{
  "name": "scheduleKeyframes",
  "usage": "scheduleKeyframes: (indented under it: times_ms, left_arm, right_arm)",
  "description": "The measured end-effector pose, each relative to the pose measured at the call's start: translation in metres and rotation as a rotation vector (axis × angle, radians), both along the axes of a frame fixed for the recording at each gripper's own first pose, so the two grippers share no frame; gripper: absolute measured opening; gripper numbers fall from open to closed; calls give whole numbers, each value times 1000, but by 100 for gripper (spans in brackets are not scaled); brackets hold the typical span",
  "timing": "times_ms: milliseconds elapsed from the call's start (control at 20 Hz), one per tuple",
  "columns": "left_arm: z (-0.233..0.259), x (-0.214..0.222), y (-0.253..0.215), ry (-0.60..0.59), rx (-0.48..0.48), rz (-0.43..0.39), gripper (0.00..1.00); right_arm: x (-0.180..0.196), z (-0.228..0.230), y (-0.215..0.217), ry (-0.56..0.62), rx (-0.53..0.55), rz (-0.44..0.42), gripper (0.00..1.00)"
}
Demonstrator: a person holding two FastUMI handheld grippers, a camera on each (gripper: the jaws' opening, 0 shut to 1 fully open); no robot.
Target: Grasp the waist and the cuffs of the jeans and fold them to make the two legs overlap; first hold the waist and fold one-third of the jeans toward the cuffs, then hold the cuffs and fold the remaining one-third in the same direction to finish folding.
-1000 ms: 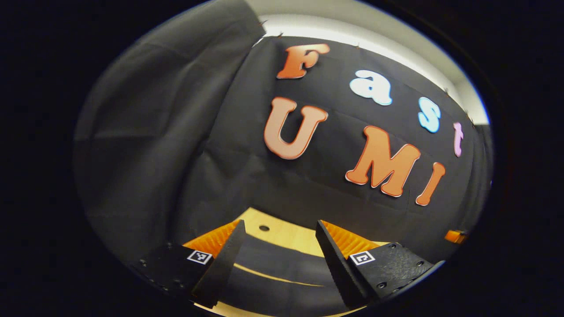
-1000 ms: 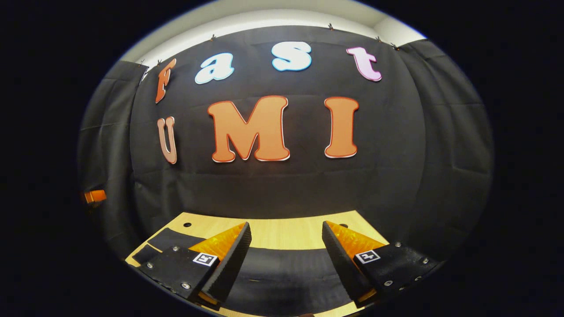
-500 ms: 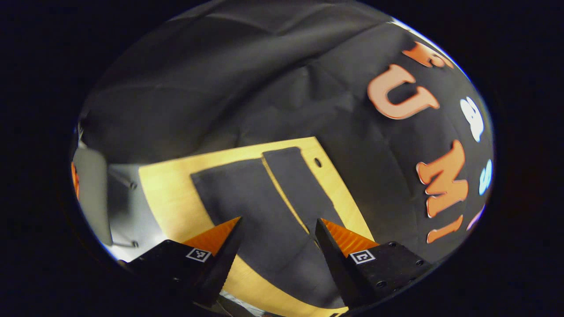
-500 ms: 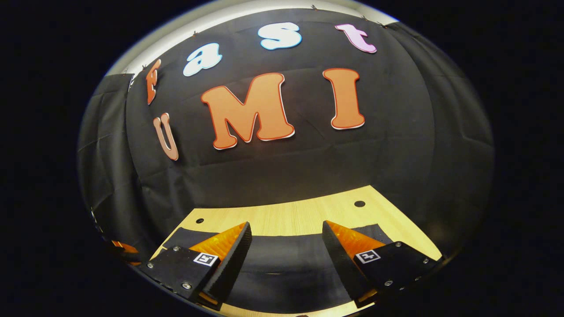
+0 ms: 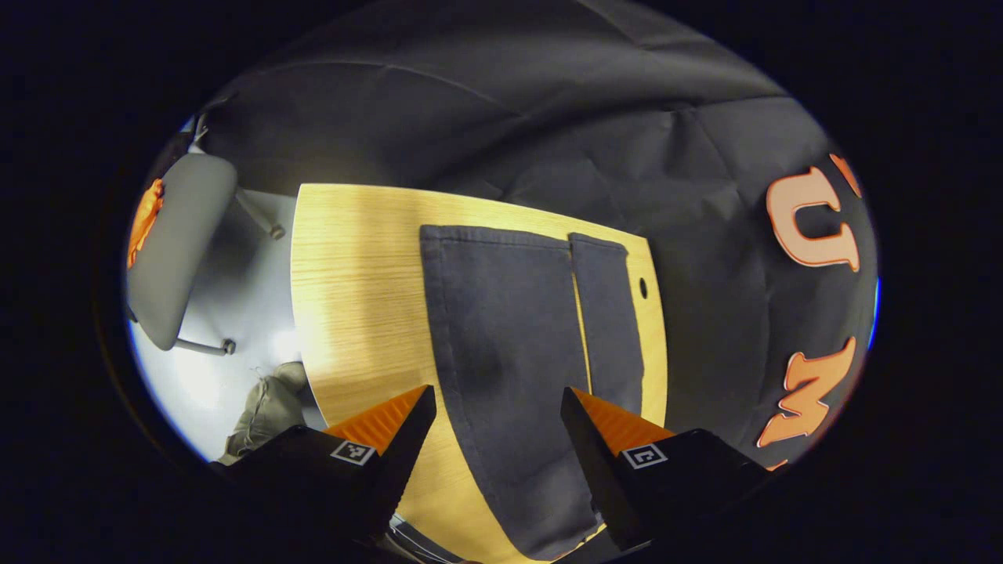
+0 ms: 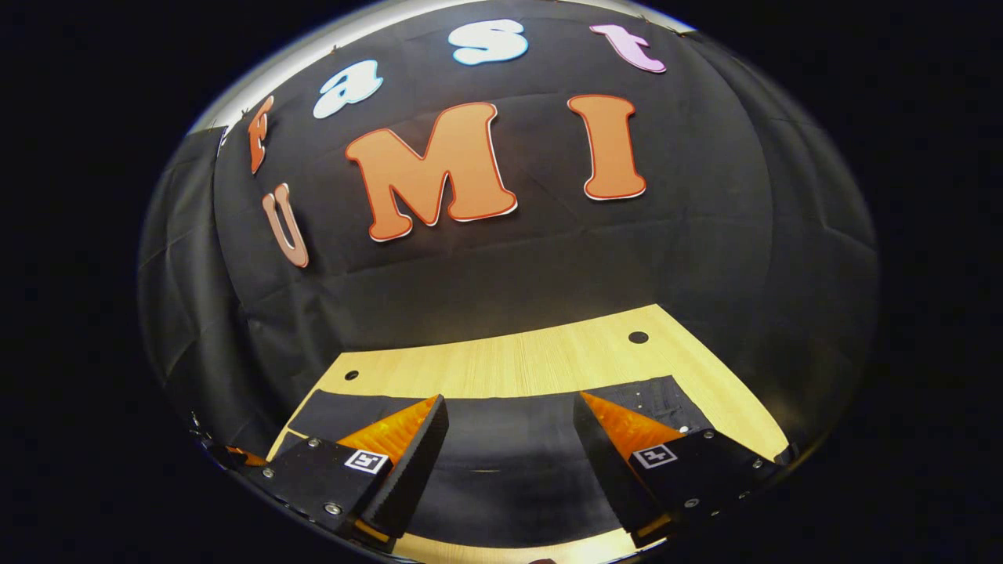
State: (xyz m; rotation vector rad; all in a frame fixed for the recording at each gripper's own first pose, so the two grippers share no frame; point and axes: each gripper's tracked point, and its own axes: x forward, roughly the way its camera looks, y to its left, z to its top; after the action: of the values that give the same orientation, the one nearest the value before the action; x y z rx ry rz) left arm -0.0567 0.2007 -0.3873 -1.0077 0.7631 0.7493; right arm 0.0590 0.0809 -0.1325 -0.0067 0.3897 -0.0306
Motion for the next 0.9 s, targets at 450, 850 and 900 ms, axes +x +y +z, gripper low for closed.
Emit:
scheduleKeyframes:
  times_ms: [450, 850, 900]
  left_arm:
    - [-32, 17, 12, 56, -21, 27, 98]
    - [-42, 90, 3, -61, -35, -66, 96]
    - [-42, 99, -2, -81, -40, -88, 96]
  right_arm:
    - [14, -5, 8, 38, -7, 21, 98]
    - [23, 1, 2, 45, 8, 5, 98]
    - [23, 3, 0, 45, 17, -3, 98]
